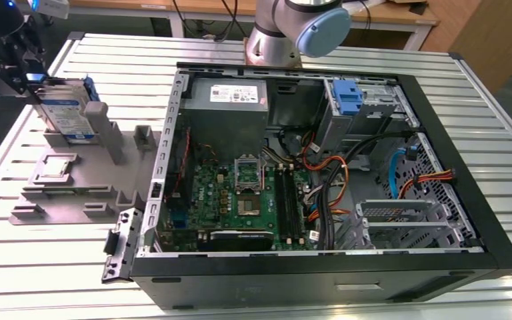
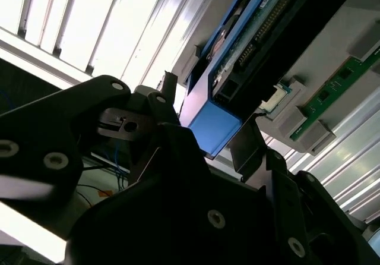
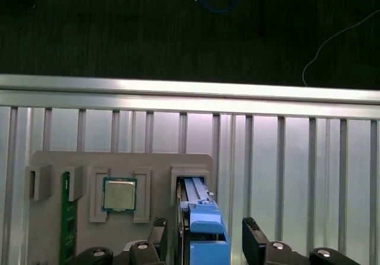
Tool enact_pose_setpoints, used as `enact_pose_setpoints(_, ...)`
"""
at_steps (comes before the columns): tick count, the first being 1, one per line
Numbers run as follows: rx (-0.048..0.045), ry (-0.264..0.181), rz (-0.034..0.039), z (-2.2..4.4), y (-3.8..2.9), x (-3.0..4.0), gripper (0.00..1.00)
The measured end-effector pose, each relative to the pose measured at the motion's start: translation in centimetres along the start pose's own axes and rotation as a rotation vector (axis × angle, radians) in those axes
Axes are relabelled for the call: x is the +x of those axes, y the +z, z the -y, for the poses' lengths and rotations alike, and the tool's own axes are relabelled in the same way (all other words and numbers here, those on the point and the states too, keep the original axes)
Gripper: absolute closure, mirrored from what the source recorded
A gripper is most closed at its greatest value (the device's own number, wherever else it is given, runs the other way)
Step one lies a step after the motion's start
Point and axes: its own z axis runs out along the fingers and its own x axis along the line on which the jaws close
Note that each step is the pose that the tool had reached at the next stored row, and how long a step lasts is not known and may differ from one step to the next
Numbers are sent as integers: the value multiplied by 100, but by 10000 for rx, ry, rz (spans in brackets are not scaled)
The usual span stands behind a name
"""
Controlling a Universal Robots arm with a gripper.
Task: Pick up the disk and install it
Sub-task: 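Pick up the disk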
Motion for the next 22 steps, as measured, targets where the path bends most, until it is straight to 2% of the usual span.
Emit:
enact_pose_setpoints(1, 1, 0, -9, 0, 0, 0, 36)
enact_pose_setpoints(2, 0, 0, -12, 0, 0, 0, 44)
enact_pose_setpoints(13, 8, 216, -13, 5, 28, 12, 44)
enact_pose_setpoints(22, -20, 298, -14, 7, 41, 14, 44)
